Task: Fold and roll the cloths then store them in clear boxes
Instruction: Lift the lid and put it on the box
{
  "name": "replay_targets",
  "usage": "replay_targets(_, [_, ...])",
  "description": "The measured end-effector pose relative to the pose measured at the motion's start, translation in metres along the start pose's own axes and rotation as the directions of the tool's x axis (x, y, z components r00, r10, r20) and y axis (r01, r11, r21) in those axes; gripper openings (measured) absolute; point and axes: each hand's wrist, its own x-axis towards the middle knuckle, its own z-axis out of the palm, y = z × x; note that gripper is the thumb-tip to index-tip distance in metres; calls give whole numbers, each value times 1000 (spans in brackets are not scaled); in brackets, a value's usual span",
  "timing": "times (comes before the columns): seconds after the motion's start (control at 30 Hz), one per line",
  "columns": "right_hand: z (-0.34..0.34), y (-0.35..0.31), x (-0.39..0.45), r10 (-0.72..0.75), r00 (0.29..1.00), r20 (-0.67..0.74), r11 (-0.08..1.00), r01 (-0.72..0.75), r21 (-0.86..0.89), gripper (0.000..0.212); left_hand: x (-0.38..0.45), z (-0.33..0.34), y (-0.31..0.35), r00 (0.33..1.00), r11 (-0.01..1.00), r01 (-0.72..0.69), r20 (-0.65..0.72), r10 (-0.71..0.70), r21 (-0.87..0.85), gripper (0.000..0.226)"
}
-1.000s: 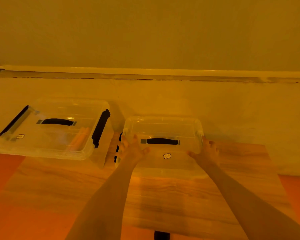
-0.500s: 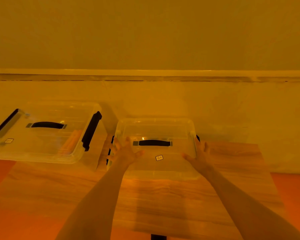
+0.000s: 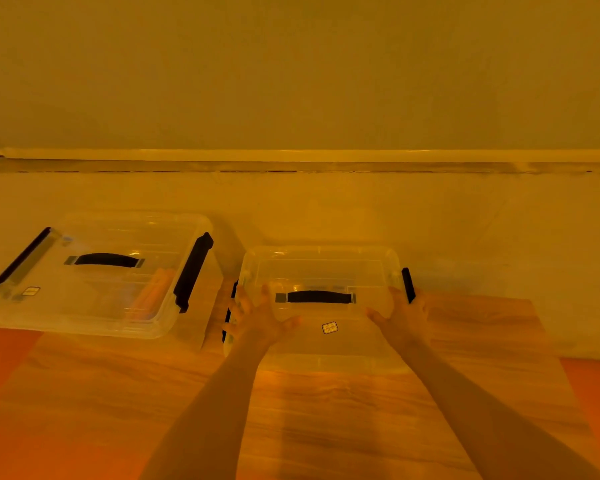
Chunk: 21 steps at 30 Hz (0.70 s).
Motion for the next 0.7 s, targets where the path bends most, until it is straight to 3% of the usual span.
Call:
replay_targets(0.13, [6,-1,-3,-29,999,-25,981,24,-194,80,4,-2,0,1000,1000,12,20,-12,8,121])
replay_targets(0.33, [8,2,-3,-73,995,-70,947,47,-318,79,4,-2,1,1000,1000,15,-4,-15,18,120])
replay_targets(0.7, [8,4,2,-78,994,-82,934,44,-353,77,6,-3,6,1000,996,28,-13,-27,85,120])
